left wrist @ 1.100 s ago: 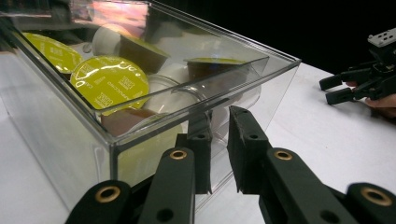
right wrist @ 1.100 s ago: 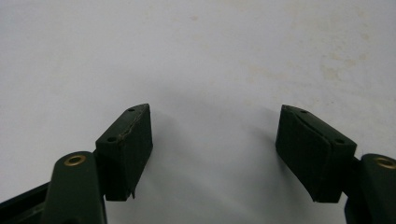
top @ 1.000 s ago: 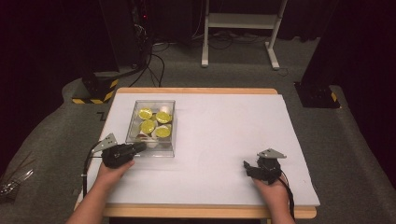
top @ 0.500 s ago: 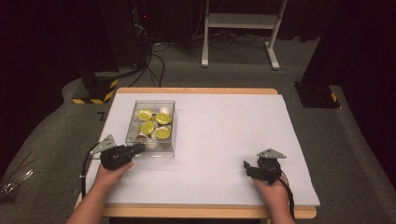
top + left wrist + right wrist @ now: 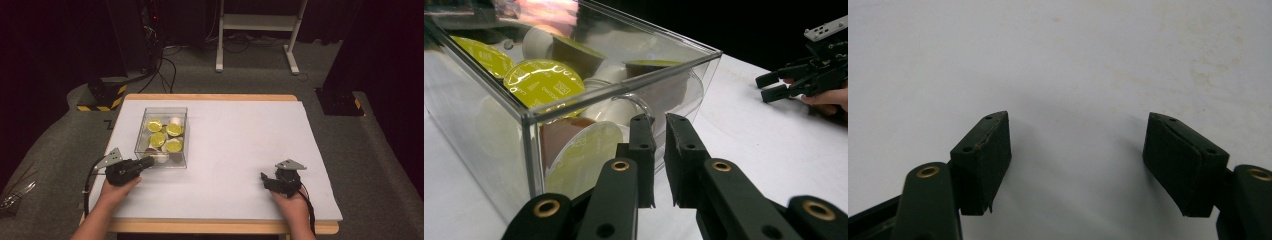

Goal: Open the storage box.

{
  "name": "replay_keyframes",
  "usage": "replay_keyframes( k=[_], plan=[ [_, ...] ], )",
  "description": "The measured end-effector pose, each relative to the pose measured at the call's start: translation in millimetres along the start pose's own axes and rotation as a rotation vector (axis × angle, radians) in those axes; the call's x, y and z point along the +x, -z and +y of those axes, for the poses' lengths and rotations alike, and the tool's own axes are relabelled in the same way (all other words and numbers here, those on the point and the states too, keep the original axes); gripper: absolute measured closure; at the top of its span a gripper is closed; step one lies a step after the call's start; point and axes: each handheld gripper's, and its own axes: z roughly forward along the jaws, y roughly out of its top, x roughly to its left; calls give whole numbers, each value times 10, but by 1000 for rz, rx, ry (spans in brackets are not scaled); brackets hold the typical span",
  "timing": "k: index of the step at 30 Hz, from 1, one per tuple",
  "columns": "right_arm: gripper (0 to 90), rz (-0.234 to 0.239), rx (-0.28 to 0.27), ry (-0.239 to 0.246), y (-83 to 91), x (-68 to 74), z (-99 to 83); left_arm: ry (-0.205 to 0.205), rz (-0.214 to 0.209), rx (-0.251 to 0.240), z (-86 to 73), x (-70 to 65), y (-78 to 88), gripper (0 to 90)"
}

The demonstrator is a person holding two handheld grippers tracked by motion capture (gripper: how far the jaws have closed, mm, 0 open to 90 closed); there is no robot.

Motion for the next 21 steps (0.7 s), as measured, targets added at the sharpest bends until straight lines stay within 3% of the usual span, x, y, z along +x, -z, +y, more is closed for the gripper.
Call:
replay_keyframes(
  k=[21],
  plan=[
    [274,-1,-1,2,0,1,0,-2,-26,2,-83,-144,153,839]
  ],
)
